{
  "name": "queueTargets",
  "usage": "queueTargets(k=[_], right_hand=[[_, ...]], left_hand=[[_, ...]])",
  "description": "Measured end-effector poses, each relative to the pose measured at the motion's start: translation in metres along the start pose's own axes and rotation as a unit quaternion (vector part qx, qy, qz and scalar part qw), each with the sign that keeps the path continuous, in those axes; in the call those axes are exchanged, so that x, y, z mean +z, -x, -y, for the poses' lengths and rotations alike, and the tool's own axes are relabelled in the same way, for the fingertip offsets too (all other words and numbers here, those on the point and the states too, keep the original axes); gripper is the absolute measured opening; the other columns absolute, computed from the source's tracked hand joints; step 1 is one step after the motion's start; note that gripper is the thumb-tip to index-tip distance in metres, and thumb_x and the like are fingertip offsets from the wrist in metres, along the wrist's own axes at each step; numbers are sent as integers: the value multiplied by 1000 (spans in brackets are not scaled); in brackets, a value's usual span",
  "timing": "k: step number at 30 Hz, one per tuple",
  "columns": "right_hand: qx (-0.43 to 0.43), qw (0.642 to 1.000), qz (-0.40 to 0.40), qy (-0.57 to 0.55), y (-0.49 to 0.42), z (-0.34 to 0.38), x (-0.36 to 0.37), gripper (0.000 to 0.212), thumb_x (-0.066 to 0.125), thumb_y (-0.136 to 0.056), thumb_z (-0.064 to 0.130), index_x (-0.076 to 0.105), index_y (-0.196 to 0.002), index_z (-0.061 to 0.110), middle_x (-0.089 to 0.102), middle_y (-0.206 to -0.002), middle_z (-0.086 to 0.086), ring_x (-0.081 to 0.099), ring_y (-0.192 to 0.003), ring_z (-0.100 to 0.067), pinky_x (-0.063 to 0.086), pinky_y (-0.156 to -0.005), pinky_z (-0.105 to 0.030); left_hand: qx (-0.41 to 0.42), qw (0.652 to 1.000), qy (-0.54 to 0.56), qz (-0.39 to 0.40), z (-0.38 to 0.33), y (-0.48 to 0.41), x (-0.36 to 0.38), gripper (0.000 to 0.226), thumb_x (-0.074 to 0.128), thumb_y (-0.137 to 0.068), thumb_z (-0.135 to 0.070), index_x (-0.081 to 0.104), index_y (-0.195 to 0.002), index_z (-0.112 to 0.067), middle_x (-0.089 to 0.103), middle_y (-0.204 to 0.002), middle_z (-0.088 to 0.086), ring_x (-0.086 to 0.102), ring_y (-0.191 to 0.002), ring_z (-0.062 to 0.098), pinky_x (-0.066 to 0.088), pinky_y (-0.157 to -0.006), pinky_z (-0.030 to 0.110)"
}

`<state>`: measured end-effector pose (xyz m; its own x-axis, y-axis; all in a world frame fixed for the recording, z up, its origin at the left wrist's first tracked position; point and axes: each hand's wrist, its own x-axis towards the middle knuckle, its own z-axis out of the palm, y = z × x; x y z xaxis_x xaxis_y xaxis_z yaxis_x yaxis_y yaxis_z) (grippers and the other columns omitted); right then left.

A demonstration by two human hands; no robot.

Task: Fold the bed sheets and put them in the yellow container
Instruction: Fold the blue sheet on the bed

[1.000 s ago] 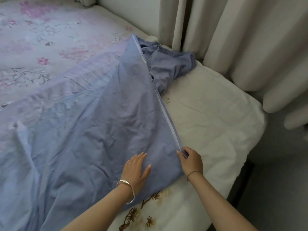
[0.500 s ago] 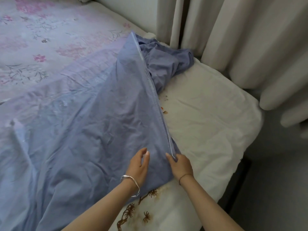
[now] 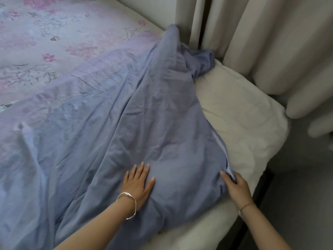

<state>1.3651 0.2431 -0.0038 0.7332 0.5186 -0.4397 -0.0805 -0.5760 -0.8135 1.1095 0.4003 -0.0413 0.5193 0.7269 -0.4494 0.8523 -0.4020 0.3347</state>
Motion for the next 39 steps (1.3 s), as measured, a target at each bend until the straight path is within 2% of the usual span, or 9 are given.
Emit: queueTargets(k=[5, 11, 16, 20, 23, 26, 29, 32, 39], right_hand=[[111, 979, -136, -99, 13, -42, -35, 39, 57, -93, 23, 54, -128, 7, 58, -120, -19, 55, -105, -32, 44, -95, -46], [121, 987, -6, -106, 19, -15, -25, 15, 62, -86, 32, 61, -101, 28, 62, -115, -10, 59, -104, -30, 46, -97, -52], [131, 967, -51, -212, 27, -41, -80, 41, 50, -95, 17, 45, -135, 11, 54, -128, -17, 59, -91, -20, 47, -88, -43], [123, 987, -71, -77, 20, -28, -71, 48, 65, -87, 27, 49, -129, 11, 54, -120, -8, 53, -107, -28, 44, -91, -41], [107, 989, -99, -10, 8, -13, -75, 41, 70, -81, 34, 59, -110, 7, 59, -111, -12, 57, -92, -23, 44, -76, -34], [94, 993, -28, 60, 0, -3, -79, 24, 68, -84, 29, 61, -97, 9, 63, -106, -14, 55, -79, -16, 45, -76, -33], [63, 993, 96, 25, 0, -3, -104, 29, 66, -86, 27, 58, -112, 19, 61, -115, -1, 56, -98, -14, 44, -88, -30], [78, 989, 76, 100, 3, -38, -141, 31, 65, -86, 24, 61, -115, 11, 53, -127, -9, 53, -108, -20, 42, -96, -34], [81, 996, 11, 38, 0, -34, -117, 30, 62, -88, 33, 62, -109, 11, 62, -103, -5, 59, -95, -20, 43, -65, -23]], left_hand=[[9, 999, -5, 37, -2, 9, 12, 137, -38, -28, -85, -5, -149, -29, -9, -158, -5, -6, -146, 17, -2, -116, 34], [26, 996, -20, 84, -21, 25, 17, 137, -30, -25, -90, -12, -148, -31, -13, -157, -6, -9, -145, 19, -2, -116, 37], [66, 995, -42, 61, -30, 43, 23, 138, -40, -26, -84, -7, -148, -30, -14, -155, -9, -7, -146, 18, -7, -115, 34], [67, 993, -73, 63, -40, 50, 28, 138, -45, -23, -79, -11, -147, -30, -13, -157, -8, -11, -145, 16, -9, -115, 36], [67, 992, -74, 75, -52, 52, 33, 137, -46, -23, -79, -13, -147, -29, -13, -157, -8, -12, -145, 15, -10, -115, 36], [78, 992, -58, 77, -64, 53, 38, 133, -44, -28, -80, -15, -147, -28, -13, -157, -8, -13, -145, 15, -12, -114, 35], [91, 993, -37, 60, -80, 49, 45, 129, -41, -33, -82, -14, -146, -27, -12, -157, -8, -12, -145, 16, -12, -114, 34], [108, 993, -29, 47, -91, 42, 47, 117, -40, -38, -82, -21, -140, -28, -14, -154, -12, -11, -145, 15, -14, -112, 30], [101, 990, -54, 84, -115, 33, 52, 136, -40, -26, -84, -13, -147, -28, -11, -157, -8, -10, -145, 17, -8, -116, 37]])
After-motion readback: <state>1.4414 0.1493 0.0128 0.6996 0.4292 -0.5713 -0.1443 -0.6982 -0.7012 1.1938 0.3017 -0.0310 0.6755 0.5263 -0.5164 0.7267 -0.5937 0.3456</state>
